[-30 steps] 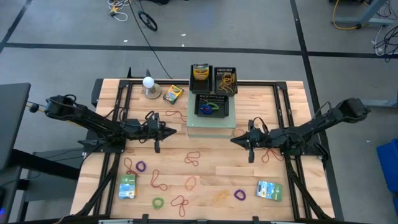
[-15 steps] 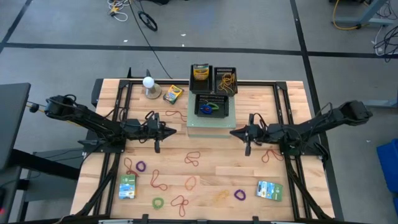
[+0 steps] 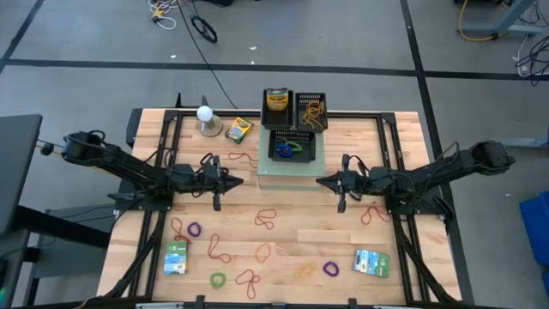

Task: Pick & Place Office Desk Supplies
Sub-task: Put the red rubber band into the top right black bin on the shelf

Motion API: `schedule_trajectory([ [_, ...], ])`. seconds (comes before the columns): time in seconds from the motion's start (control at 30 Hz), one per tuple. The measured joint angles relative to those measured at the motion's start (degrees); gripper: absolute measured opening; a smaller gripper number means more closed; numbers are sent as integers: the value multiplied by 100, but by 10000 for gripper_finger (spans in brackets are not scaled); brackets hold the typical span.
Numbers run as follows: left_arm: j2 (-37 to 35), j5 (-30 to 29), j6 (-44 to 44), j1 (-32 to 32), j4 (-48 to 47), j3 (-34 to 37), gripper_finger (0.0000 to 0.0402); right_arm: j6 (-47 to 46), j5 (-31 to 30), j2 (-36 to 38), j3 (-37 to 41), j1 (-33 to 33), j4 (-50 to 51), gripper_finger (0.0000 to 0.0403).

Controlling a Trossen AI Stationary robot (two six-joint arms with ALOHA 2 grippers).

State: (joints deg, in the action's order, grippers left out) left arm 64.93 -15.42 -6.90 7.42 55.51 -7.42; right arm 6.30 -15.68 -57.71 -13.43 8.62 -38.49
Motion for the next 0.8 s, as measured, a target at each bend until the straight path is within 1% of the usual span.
schedule_trajectory([
  [0.1, 0, 0, 0, 2, 0, 0, 17, 55, 53, 0, 0, -142, -71, 9],
  [0.2, 0, 0, 0, 0, 54, 0, 17, -112, 56, 0, 0, -218, -42, 9],
  [0.3, -4, 0, 2, 1, 268, 0, 17, -137, 54, -2, 0, -218, -31, 9],
  [0.47, -4, 43, 2, 2, 325, -29, 17, -109, 57, -2, 0, -216, -31, 9],
  [0.6, 11, 182, -367, -5, 373, -42, 17, -216, 54, -2, 0, -216, -31, 9],
  [0.67, 12, 68, -436, -35, 437, -128, 17, -285, 54, -2, 0, -216, -27, 9],
  [0.73, 11, 19, -685, -44, 431, -261, 17, -279, 54, -2, 0, -216, -27, 9],
  [0.8, 13, 272, -871, -46, 166, -459, 17, -269, 53, -2, 0, -216, -29, 9],
])
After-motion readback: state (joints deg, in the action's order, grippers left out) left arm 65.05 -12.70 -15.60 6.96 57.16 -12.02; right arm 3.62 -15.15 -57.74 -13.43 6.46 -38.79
